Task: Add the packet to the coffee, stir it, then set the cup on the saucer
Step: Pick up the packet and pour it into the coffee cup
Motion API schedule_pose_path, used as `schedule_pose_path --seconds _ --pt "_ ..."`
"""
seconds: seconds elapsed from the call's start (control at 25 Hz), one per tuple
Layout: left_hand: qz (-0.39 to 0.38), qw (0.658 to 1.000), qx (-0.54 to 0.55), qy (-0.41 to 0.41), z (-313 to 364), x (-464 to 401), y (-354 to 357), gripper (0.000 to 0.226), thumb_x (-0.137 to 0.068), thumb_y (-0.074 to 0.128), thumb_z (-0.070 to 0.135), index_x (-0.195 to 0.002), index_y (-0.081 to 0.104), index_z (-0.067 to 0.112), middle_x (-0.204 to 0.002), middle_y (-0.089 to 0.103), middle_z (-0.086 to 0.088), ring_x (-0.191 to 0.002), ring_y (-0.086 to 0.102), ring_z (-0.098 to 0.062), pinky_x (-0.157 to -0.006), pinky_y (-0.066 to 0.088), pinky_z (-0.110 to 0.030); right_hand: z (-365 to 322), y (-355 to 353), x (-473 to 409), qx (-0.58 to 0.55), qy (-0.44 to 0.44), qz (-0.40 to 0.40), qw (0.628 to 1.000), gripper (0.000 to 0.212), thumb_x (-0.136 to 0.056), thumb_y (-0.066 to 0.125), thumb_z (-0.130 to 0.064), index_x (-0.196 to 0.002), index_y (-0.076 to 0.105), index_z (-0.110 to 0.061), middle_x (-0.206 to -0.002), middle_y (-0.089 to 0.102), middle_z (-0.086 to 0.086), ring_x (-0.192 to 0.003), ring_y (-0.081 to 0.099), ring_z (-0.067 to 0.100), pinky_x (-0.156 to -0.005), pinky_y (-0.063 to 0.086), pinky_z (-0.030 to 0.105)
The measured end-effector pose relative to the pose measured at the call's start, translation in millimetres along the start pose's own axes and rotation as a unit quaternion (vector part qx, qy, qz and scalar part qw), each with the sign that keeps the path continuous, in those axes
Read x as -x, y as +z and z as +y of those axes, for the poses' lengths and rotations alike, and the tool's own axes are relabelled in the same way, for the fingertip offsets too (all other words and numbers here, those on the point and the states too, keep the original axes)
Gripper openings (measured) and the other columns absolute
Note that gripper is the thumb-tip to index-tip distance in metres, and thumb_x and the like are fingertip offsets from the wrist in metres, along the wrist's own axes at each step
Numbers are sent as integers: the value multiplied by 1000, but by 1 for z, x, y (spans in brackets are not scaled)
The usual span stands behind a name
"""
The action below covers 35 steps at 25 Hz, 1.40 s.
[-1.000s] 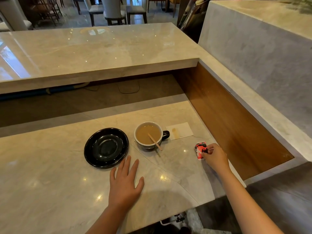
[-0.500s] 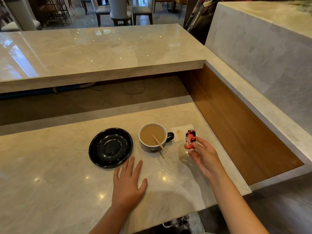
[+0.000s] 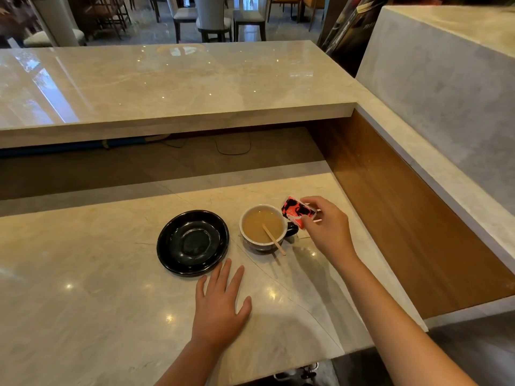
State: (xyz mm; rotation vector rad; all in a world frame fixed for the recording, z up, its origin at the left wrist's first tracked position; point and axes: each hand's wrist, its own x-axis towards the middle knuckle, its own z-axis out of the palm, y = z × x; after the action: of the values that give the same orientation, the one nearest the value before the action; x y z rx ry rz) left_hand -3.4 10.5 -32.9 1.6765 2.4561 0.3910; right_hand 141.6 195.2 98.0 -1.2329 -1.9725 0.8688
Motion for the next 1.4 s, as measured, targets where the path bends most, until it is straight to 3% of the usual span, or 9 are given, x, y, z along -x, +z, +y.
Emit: schedule_pose_path --seconds 0.12,0.28,0.8,0.96,1.08,1.16,1.24,1.4 --pt "9 1000 -7 8 -1 0 1 63 -84 39 54 -142 28 31 -152 22 -2 -137 12 -17 -106 0 -40 -2 7 -5 85 -80 -14 993 31 -83 61 -2 -112 60 -12 -109 66 10 -95 61 23 -79 50 28" --pt "15 1000 -2 13 -1 1 0 63 -84 40 52 -142 30 29 -151 24 -3 -137 14 -19 -107 4 -43 -2 13 -7 175 -164 -51 969 30 -85 57 -4 -113 59 -14 -107 66 7 -91 63 26 -70 57 38" --pt "10 1000 -2 6 -1 1 1 63 -86 33 55 -143 23 32 -153 15 -1 -138 6 -17 -107 -3 -42 -1 16 -6 193 -179 -38 964 27 -85 59 -5 -112 61 -11 -108 68 10 -89 65 28 -69 55 35" --pt "7 1000 -5 3 0 0 1 63 -86 35 56 -143 24 32 -153 16 0 -138 7 -17 -107 -4 -41 8 19 -2 60 -37 6 997 25 -83 60 -2 -105 62 -13 -105 66 8 -89 59 19 -73 50 26" --pt "4 1000 -8 2 -1 0 1 64 -86 35 56 -144 22 33 -154 13 1 -138 4 -15 -107 -7 -40 11 20 7 -101 110 32 988 17 -82 60 -1 -94 63 -13 -97 66 7 -87 60 19 -75 57 37" --pt "0 1000 -7 0 -1 0 0 64 -86 31 58 -144 17 35 -154 3 4 -138 -4 -12 -108 -9 -40 13 19 13 -205 190 45 959 12 -83 61 -3 -92 62 -11 -94 67 11 -81 63 21 -68 56 37" --pt "-8 1000 -5 -2 0 0 -1 65 -85 26 59 -145 13 36 -152 -4 6 -137 -9 -11 -108 -10 -41 15 16 19 -286 250 38 924 13 -83 62 -6 -96 61 -10 -90 68 11 -75 61 19 -61 49 27" --pt "-3 1000 -1 -8 2 0 -1 64 -85 31 57 -144 21 34 -154 8 3 -139 1 -14 -109 -4 -43 21 7 27 -501 301 35 811 13 -85 57 0 -93 60 -10 -71 62 6 -51 55 7 -47 48 16"
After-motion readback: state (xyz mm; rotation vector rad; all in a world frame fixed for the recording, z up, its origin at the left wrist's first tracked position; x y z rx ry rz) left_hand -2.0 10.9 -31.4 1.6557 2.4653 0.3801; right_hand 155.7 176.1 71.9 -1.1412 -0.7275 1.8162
